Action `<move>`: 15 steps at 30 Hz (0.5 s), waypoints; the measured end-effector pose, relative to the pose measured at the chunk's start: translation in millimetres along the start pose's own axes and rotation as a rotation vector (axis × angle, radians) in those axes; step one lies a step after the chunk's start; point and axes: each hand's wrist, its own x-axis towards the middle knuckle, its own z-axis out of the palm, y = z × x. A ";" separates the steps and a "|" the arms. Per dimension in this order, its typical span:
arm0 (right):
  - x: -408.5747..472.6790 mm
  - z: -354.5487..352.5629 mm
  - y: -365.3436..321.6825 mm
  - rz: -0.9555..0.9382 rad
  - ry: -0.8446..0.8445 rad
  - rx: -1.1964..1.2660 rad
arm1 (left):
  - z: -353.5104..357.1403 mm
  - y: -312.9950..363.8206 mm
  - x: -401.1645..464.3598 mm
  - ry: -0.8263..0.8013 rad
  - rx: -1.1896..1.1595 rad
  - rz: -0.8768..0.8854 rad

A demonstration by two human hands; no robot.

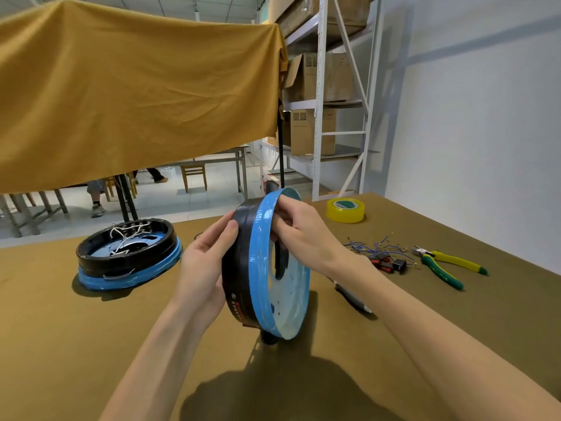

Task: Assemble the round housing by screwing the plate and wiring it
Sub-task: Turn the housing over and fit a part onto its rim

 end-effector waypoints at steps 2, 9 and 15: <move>4.0 5.6 1.6 0.035 -0.011 -0.063 | -3.8 -6.8 0.5 -0.009 -0.065 -0.085; -2.8 12.7 9.2 -0.011 -0.071 -0.227 | -15.9 -23.2 -0.5 -0.022 -0.175 -0.213; -1.4 16.1 6.2 -0.028 -0.011 -0.261 | -16.2 -23.8 -1.6 -0.018 -0.173 -0.205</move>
